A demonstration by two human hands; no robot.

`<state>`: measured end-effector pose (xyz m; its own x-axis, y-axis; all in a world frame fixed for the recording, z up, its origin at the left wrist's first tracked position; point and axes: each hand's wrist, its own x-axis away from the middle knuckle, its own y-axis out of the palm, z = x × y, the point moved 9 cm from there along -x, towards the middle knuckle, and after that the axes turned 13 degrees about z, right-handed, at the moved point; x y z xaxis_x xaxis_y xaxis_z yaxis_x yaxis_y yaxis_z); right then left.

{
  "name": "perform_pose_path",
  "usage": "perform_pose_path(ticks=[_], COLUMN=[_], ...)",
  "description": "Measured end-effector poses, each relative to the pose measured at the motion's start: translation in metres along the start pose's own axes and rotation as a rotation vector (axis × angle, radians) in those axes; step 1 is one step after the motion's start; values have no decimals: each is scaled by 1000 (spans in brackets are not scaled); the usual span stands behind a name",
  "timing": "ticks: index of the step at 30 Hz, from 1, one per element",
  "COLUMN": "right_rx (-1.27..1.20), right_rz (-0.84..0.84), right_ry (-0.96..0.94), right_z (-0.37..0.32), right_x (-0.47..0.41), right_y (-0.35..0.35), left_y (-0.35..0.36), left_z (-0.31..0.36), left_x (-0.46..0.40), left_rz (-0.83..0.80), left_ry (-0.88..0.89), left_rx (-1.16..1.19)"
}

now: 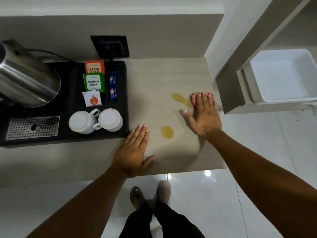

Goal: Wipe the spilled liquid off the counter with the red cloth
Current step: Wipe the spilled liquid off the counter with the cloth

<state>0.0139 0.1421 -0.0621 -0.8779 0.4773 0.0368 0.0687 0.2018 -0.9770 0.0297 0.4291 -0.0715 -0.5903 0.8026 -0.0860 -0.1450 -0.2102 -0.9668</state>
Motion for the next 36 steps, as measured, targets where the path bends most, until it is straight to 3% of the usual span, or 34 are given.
perform_pose_path(ticks=[6, 11, 17, 21, 25, 30, 33, 36], right_rx=[-22, -80, -49, -48, -81, -54, -53, -47], right_rz=[50, 25, 35, -12, -44, 4, -7, -37], right_ry=[52, -135, 17, -202, -421, -263, -231, -349], right_z=[-36, -83, -69, -144, -168, -116, -144, -189], right_x=[-107, -64, -122, -145, -84, -84, -122, -115], right_y=[-9, 3, -5, 5, 19, 13, 9, 21], left_y=[2, -1, 2, -1, -1, -1, -1, 2], left_z=[-1, -1, -2, -1, -3, -2, -1, -2], left_x=[0, -2, 0, -1, -2, 0, -1, 1], left_rz=[14, 4, 6, 16, 9, 20, 36, 15], left_ry=[6, 2, 5, 6, -5, -12, -3, -3], left_rx=[4, 18, 26, 30, 29, 63, 64, 52])
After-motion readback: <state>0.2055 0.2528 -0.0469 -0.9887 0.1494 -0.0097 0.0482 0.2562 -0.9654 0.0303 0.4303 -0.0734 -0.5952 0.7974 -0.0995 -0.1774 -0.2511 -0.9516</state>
